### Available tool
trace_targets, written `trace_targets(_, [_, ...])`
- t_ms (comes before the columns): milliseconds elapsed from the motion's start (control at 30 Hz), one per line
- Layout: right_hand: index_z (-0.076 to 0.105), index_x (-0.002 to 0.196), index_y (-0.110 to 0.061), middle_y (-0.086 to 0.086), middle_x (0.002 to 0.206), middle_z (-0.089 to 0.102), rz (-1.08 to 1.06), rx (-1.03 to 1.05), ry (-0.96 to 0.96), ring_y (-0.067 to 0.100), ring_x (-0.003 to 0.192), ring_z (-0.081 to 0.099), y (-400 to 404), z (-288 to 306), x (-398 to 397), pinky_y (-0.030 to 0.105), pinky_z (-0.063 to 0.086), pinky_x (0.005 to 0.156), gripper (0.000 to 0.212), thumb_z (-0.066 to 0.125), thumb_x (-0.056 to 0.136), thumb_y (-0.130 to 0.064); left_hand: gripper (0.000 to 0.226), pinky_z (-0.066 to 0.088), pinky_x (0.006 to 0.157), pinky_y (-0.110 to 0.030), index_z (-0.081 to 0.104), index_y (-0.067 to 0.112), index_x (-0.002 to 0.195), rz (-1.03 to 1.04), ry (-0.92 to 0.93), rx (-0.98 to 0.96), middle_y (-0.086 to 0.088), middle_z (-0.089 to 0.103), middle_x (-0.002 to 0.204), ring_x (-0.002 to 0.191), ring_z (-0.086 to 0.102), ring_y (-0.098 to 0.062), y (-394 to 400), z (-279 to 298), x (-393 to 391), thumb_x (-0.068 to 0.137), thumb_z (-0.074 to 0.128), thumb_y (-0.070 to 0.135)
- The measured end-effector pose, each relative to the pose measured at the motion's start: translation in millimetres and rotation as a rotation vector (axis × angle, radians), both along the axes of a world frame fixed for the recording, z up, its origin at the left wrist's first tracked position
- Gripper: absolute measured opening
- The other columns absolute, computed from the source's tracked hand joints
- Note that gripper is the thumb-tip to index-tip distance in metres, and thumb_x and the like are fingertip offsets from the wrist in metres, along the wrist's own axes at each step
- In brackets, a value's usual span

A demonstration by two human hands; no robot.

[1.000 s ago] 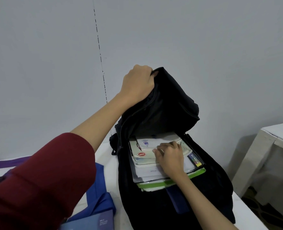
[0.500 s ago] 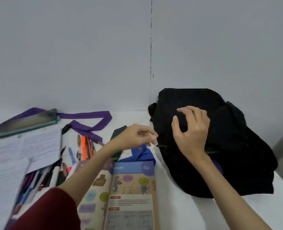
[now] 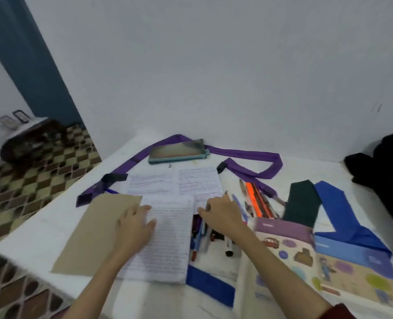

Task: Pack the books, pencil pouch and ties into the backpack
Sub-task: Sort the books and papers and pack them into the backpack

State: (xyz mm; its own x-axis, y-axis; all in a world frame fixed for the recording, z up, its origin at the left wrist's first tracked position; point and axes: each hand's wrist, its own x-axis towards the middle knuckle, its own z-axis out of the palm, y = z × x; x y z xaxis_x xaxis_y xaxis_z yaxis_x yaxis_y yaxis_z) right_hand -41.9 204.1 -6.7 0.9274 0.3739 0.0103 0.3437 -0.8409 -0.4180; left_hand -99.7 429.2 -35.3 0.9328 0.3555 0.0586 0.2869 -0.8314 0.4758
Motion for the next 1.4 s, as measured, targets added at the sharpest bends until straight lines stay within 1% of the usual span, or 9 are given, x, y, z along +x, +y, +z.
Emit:
trace_targets(167, [0.056,0.114,-0.01,0.008,0.124,0.055,-0.154,-0.149,0.011,0.027,0.122,0.04,65,-9,2,0.04,0.029,0.099,0.05,0.034,0.097,-0.05,0.059,0.004,0.114,-0.049,0.015,0.042,0.146,-0.127,0.136,-0.001,0.006,0.004,0.159,0.145,0.001,-0.029,45,-18,-5,0.093,0.036,0.056])
trace_targets(300, [0.041,0.075,-0.018,0.002,0.087,0.052,-0.281,0.118,0.127,0.024,0.096,0.051,80,-13,3,0.031,0.037,0.072,0.034,0.053,0.091,-0.045,0.059,-0.007,0.115,-0.043,0.006,0.038,0.149,-0.195,0.08,-0.117,0.01,-0.001,0.159,0.146,-0.01,-0.018,53,-33,-10,0.096,0.027,0.053])
trace_targets(400, [0.035,0.082,-0.016,-0.004,0.079,0.043,-0.289,0.518,0.338,0.011,0.071,0.046,91,-3,2,0.023,0.035,0.056,0.031,0.062,0.09,-0.028,0.055,-0.009,0.115,-0.043,0.008,0.037,0.148,-0.229,0.041,-0.151,0.012,0.003,0.158,0.145,-0.01,-0.011,53,-38,-9,0.098,0.026,0.05])
trace_targets(533, [0.038,0.126,-0.013,0.002,0.117,0.052,-0.245,0.731,0.457,0.019,0.104,0.052,108,7,-2,0.033,0.048,0.087,0.037,0.054,0.093,-0.006,0.053,-0.008,0.115,-0.044,0.014,0.035,0.147,-0.258,0.017,-0.233,0.012,0.007,0.158,0.145,-0.007,-0.011,56,-34,-5,0.098,0.029,0.048])
trace_targets(733, [0.058,0.102,-0.023,0.005,0.101,0.067,-0.186,0.968,0.282,0.015,0.085,0.066,105,56,0,0.025,0.056,0.068,0.03,0.052,0.091,0.005,0.057,0.017,0.115,-0.049,0.033,0.022,0.141,-0.034,-0.205,-0.298,-0.004,0.031,0.151,0.14,0.023,-0.027,110,-14,5,0.095,0.037,0.053])
trace_targets(1033, [0.064,0.097,-0.023,-0.006,0.084,0.074,-0.061,1.05,0.114,0.012,0.077,0.071,75,126,12,0.022,0.055,0.059,0.031,0.057,0.087,0.006,0.045,0.038,0.092,-0.033,0.052,0.016,0.124,0.19,-0.307,-1.064,0.003,0.056,0.117,0.107,0.051,-0.017,116,56,51,0.098,0.034,0.048])
trace_targets(1200, [0.061,0.094,-0.023,0.003,0.091,0.068,-0.158,1.049,-0.11,0.017,0.077,0.067,62,136,17,0.026,0.059,0.064,0.029,0.054,0.09,0.005,0.045,0.047,0.083,-0.038,0.063,0.012,0.109,-0.198,-0.1,-1.668,-0.009,0.068,0.103,0.094,0.061,-0.024,98,94,55,0.1,0.031,0.043])
trace_targets(1300, [0.062,0.101,-0.021,0.001,0.093,0.07,-0.219,1.128,-0.108,0.015,0.077,0.069,51,132,17,0.026,0.058,0.061,0.029,0.055,0.089,0.005,0.049,0.05,0.082,-0.042,0.06,0.012,0.116,-0.446,-0.005,-1.568,-0.01,0.066,0.101,0.096,0.061,-0.027,64,104,61,0.1,0.027,0.044])
trace_targets(1400, [0.065,0.096,-0.023,-0.002,0.085,0.072,-0.281,1.249,-0.06,0.012,0.069,0.068,39,127,15,0.026,0.053,0.054,0.032,0.054,0.088,0.005,0.025,0.049,0.09,-0.033,0.058,0.021,0.118,-0.518,-0.21,-0.942,-0.002,0.058,0.118,0.112,0.056,-0.021,23,101,70,0.098,0.046,0.029])
